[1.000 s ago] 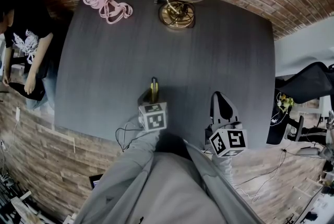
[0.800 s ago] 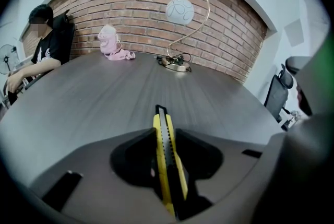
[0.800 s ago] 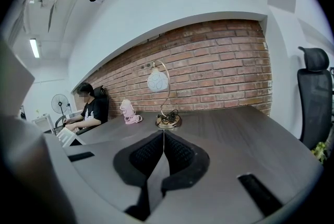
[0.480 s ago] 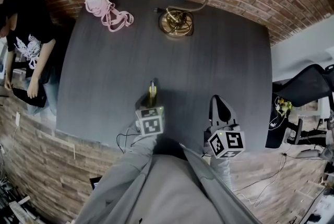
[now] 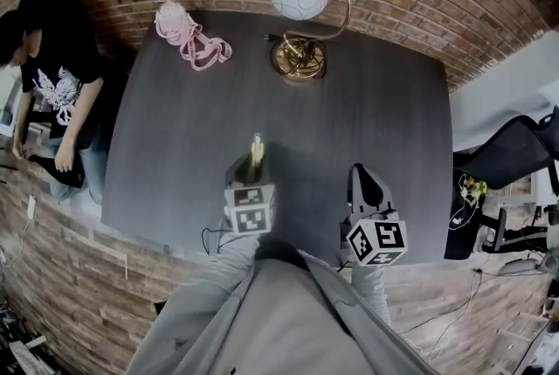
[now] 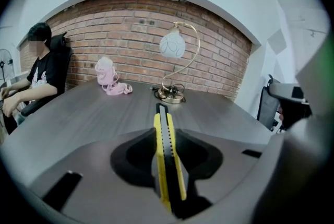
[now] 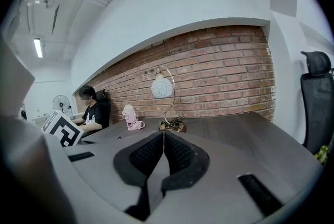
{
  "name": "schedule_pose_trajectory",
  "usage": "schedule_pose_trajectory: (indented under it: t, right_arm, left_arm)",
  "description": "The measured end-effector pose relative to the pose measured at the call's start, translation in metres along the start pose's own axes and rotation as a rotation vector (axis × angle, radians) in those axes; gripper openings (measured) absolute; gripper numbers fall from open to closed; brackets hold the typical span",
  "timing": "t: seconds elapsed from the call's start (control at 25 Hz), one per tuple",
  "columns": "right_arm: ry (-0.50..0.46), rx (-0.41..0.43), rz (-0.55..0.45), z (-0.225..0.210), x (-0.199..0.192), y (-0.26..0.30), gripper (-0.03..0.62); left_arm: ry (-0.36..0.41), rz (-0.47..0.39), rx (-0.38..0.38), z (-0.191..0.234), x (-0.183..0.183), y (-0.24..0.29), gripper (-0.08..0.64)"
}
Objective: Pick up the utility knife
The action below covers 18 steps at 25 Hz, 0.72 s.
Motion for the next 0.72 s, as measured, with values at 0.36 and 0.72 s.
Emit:
schedule_pose_trajectory:
  t: [0.36, 0.72]
  right_arm:
    - [-0.030, 0.023, -0.012, 0.011, 0.011, 0.008, 0.020]
    - [-0.063, 0.057, -0.031, 0.023, 0.026, 0.017, 0.020]
  left_arm:
    - [0.044, -0.142, -0.027, 0.008, 0.051, -0.022, 0.126]
    - [0.074, -0.284, -0.082, 0.009, 0.098, -0.056, 0.126]
Point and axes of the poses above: the fingertips, and each gripper's own axes: y forward along the fingers, z to its left, x out of its top, the point moved 6 cm from there along -y, backward along the fingers, and after that the axes turned 1 degree about -z, right-handed, at the moved point
